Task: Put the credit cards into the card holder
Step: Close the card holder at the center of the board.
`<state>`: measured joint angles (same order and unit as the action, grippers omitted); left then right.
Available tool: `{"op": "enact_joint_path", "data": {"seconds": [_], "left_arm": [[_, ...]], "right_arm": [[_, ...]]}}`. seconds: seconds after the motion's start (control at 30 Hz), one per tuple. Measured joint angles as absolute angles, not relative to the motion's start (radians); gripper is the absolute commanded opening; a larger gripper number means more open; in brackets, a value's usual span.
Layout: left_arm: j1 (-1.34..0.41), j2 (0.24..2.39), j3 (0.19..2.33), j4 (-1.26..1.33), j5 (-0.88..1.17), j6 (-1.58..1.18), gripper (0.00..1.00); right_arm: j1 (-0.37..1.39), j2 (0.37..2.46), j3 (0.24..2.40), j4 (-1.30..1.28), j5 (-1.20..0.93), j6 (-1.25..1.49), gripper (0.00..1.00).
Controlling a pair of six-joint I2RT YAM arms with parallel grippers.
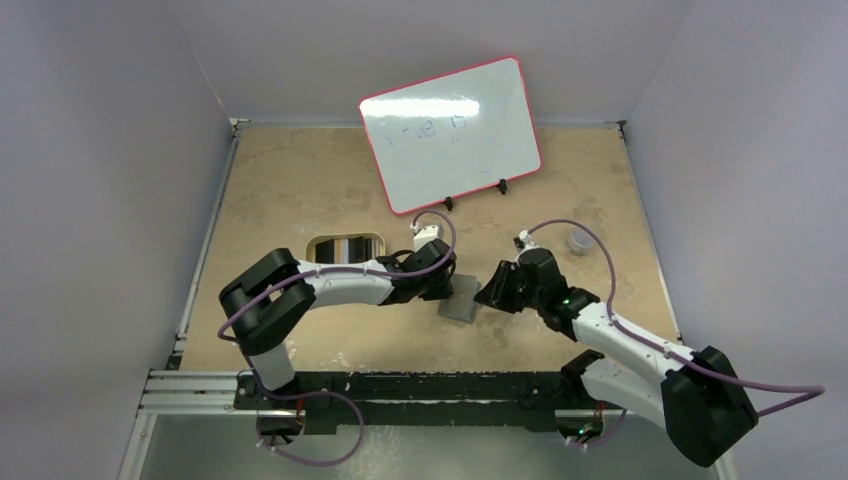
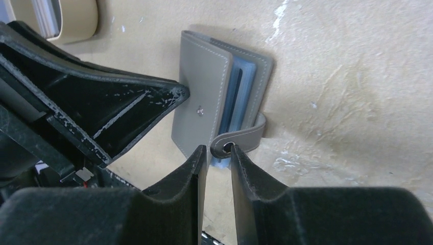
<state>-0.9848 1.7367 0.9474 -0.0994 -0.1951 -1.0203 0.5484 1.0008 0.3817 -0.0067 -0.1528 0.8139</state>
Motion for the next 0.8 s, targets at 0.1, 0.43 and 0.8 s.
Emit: {"op": "enact_joint_path", "data": {"seconds": [0.1, 0.43, 0.8], "left_arm": [[-0.985, 1.737, 0.947, -0.099, -0.196, -1.039, 0.18], [-0.995, 1.726, 0.889, -0.006, -0.193, -1.158, 0.20], [-1.003, 1.607, 0.808, 0.022, -0.186, -1.238, 0.26]], "right_arm": [[0.549, 1.015, 0.363, 0.039, -0.182, 0.830, 0.27], [0.548, 1.046, 0.336, 0.125, -0.225, 0.849, 0.25], [0.548, 1.111, 0.336, 0.136, -0.223, 0.833, 0.24]]}}
